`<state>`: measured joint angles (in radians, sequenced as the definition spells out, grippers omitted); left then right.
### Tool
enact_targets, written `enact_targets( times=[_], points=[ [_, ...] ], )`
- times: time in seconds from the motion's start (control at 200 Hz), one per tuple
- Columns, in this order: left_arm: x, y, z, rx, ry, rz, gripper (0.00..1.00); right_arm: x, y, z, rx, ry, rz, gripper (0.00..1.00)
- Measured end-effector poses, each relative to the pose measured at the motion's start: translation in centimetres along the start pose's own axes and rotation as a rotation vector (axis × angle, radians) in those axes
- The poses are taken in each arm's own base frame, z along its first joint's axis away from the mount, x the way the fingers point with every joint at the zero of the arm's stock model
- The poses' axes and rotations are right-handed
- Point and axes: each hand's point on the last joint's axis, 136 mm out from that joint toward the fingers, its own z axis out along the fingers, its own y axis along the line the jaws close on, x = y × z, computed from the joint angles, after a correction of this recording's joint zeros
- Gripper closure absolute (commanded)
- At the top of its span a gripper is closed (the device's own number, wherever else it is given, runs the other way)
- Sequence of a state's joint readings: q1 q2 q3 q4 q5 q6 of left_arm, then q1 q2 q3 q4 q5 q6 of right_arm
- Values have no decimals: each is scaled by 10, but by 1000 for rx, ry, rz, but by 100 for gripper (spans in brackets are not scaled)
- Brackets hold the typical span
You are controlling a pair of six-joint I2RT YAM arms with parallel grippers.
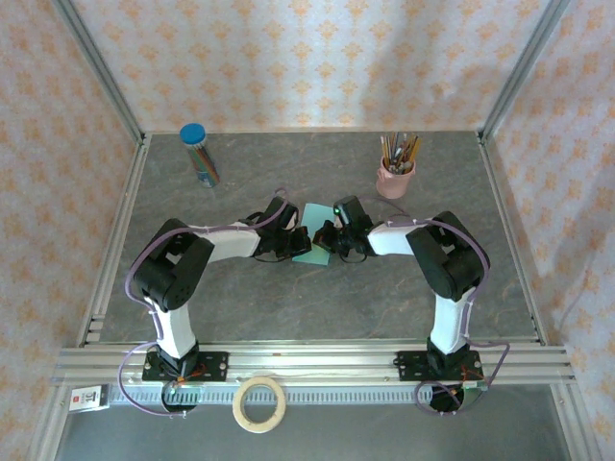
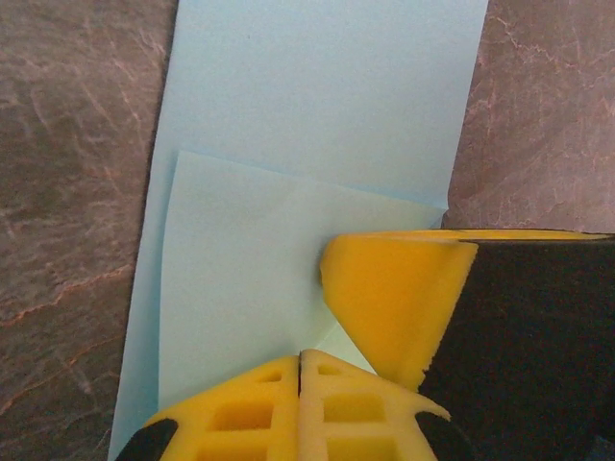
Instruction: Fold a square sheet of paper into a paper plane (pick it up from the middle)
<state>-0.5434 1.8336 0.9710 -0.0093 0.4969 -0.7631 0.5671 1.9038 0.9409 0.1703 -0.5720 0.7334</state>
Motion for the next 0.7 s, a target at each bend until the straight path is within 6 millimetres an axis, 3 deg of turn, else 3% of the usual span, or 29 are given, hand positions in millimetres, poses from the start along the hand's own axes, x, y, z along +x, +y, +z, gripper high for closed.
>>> enact_targets(
  times=[0.701],
  points=[
    [3,11,5,11,21,49,100,0,-2,1,16,-6,-13,99]
  ],
)
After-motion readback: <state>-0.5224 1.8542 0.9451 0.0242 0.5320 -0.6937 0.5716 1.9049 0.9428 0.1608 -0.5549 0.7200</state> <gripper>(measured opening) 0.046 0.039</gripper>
